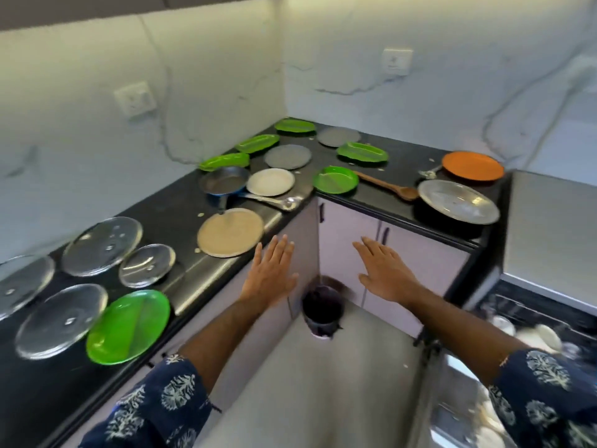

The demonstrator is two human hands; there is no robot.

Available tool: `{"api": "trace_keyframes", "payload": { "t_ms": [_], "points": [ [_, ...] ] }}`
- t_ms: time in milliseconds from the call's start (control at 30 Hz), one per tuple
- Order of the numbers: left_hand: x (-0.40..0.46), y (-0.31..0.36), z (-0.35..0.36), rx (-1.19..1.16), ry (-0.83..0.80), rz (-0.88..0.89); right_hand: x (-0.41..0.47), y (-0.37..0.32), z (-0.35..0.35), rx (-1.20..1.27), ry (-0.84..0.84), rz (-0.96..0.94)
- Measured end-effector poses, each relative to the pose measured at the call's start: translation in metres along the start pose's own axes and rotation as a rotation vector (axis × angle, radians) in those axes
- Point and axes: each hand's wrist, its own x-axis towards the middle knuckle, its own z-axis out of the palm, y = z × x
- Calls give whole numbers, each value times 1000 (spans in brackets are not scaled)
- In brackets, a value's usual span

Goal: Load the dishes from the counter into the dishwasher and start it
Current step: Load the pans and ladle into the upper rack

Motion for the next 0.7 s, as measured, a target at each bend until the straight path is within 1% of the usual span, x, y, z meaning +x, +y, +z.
{"api": "trace_keyframes", "payload": {
  "t_ms": [100,200,367,500,600,667,700],
  "points": [
    [-14,-65,-5,-1,6,-71,43,-56,-3,-23,7,-88],
    [-17,-109,-2,-46,10,-154,83,-93,-9,4,6,-151],
    [-6,-163,15,-76,-3,-233,156,-132,-5,85,-18,-199],
    [25,-210,26,-142,4,-286,225,-154,12,195,-73,-241],
    [60,-240,32,-229,-13,-322,288,-170,26,331,-149,-229],
    [84,-255,33,-306,-21,-348,329,-182,33,456,-215,-167],
    [97,-262,34,-332,-19,-361,351,-188,36,545,-252,-106]
  ]
}}
